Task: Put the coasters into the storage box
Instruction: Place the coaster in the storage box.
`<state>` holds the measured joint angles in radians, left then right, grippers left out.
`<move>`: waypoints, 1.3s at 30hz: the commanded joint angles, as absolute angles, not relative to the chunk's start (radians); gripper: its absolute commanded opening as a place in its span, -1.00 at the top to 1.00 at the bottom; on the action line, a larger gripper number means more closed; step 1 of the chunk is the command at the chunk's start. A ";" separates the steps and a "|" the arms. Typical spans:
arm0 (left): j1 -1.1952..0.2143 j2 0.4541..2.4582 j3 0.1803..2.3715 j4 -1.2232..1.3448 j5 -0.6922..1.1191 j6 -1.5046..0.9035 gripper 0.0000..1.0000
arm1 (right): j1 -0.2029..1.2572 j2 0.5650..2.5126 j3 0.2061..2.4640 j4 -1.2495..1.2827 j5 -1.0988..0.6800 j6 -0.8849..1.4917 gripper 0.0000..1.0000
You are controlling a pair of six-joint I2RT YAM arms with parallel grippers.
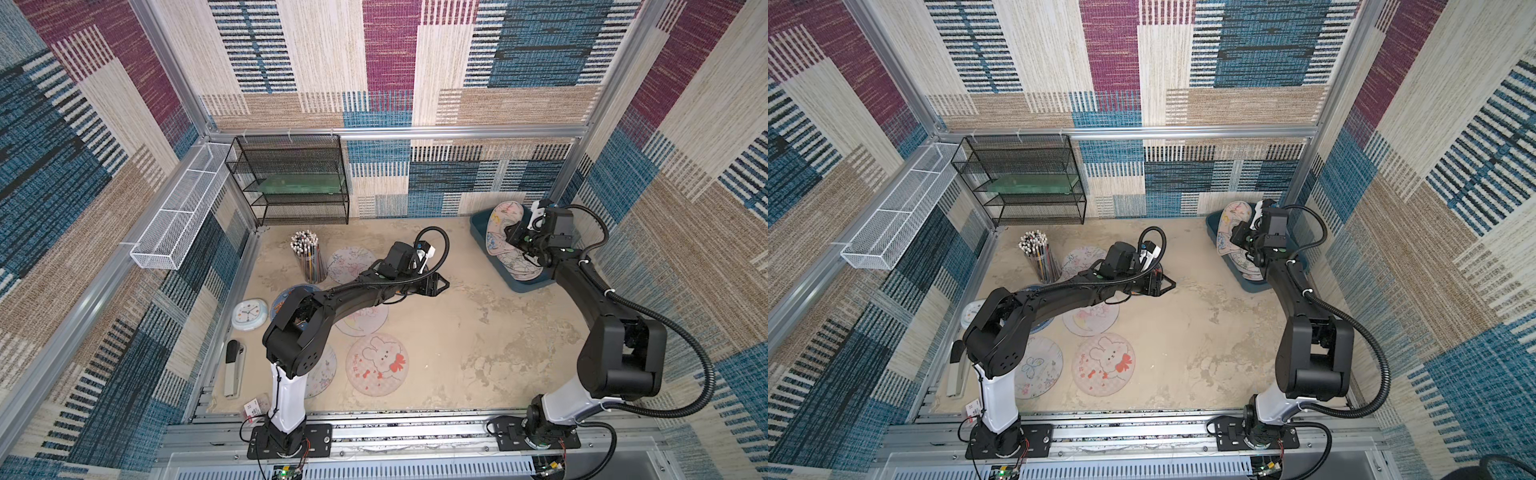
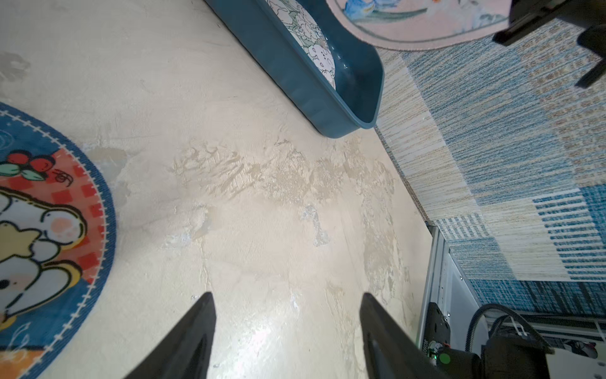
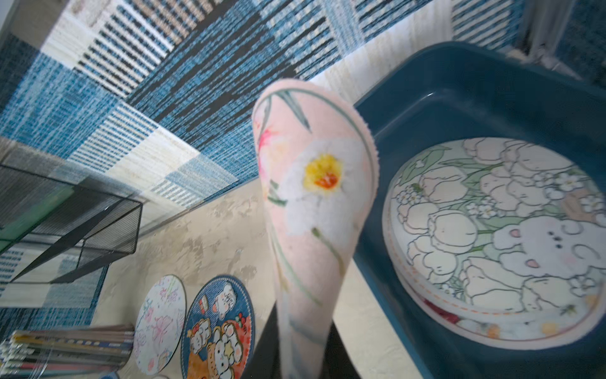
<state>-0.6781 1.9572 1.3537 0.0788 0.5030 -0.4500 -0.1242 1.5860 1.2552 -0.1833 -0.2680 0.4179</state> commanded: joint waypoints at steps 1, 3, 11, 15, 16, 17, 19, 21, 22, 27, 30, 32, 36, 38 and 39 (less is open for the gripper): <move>-0.679 1.951 1.348 0.108 0.516 -0.446 -0.37 | -0.158 1.617 1.277 -0.172 -0.228 0.407 0.66; -0.679 1.953 1.347 0.114 0.515 -0.454 -0.37 | -0.178 1.648 1.292 -0.167 -0.230 0.407 0.66; -0.679 1.951 1.341 0.109 0.516 -0.460 -0.37 | -0.206 1.751 1.336 -0.126 -0.209 0.400 0.65; -0.678 1.947 1.341 0.116 0.527 -0.467 -0.37 | -0.207 1.807 1.343 -0.109 -0.193 0.400 0.64; -0.678 1.945 1.340 0.122 0.534 -0.470 -0.37 | -0.208 1.818 1.340 -0.100 -0.189 0.401 0.64; -0.678 1.944 1.338 0.131 0.541 -0.473 -0.37 | -0.211 1.833 1.336 -0.084 -0.190 0.401 0.63; -0.678 1.941 1.333 0.149 0.548 -0.481 -0.37 | -0.217 1.856 1.314 -0.030 -0.199 0.400 0.62; -0.677 1.938 1.329 0.156 0.548 -0.481 -0.37 | -0.228 1.891 1.310 -0.008 -0.208 0.401 0.58; -0.678 1.938 1.330 0.154 0.548 -0.481 -0.37 | -0.234 1.906 1.315 -0.008 -0.213 0.402 0.56; -0.678 1.937 1.326 0.153 0.548 -0.478 -0.37 | -0.261 1.971 1.331 -0.031 -0.167 0.403 0.41; -0.678 1.940 1.324 0.157 0.546 -0.479 -0.37 | -0.264 1.998 1.363 -0.083 -0.119 0.390 0.29; -0.678 1.943 1.325 0.159 0.549 -0.480 -0.38 | -0.263 2.016 1.386 -0.118 -0.091 0.375 0.22; -0.678 1.945 1.322 0.162 0.551 -0.482 -0.37 | -0.263 2.012 1.384 -0.134 -0.031 0.358 -0.26; -0.678 1.944 1.318 0.162 0.551 -0.481 -0.37 | -0.264 2.005 1.386 -0.146 -0.004 0.347 -0.42; -0.678 1.942 1.317 0.163 0.550 -0.480 -0.37 | -0.263 2.002 1.388 -0.152 0.006 0.342 -0.47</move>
